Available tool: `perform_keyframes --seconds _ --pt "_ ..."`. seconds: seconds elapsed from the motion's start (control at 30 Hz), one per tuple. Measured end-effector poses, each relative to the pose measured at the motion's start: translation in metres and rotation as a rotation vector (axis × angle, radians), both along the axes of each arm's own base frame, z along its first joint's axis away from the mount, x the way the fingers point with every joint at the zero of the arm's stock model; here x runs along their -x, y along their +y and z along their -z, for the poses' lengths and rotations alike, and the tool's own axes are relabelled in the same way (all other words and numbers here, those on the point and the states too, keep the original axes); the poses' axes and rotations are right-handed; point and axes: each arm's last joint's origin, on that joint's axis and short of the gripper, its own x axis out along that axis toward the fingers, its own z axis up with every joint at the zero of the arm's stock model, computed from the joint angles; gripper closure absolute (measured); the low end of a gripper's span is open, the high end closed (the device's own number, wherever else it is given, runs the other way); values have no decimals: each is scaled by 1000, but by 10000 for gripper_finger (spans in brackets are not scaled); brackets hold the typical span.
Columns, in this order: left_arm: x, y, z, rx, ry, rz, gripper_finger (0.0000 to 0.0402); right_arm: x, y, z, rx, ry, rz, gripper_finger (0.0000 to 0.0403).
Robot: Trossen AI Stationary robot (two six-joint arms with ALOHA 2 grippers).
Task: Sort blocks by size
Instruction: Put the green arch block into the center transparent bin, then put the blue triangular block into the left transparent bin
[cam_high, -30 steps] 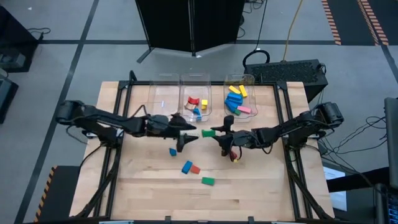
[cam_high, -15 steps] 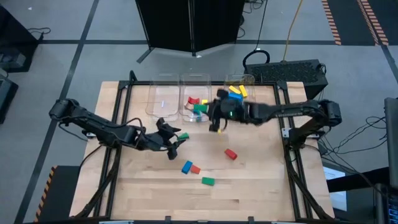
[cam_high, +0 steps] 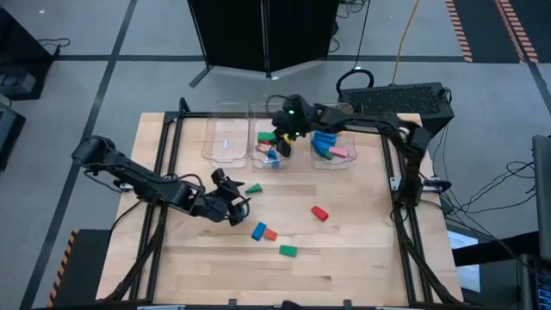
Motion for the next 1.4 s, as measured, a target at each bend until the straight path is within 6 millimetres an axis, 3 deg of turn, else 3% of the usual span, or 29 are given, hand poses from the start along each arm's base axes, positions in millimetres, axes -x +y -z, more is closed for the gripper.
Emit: perform_keyframes --seconds 0.2,0.4,0.87,1.1,1.4 --pt "-2 -1 7 6 21 -15 139 -16 -9 33 -55 96 -16 270" --pt "-4 -1 12 -1 42 -14 139 -21 -11 47 -66 117 -19 257" --pt "-12 -5 35 -26 117 -11 139 -16 -8 40 -47 135 -44 183" --pt "-22 -11 41 4 132 125 139 4 3 2 -5 158 -91 188" --pt "-30 -17 46 31 105 220 140 42 40 -65 42 148 -168 197"
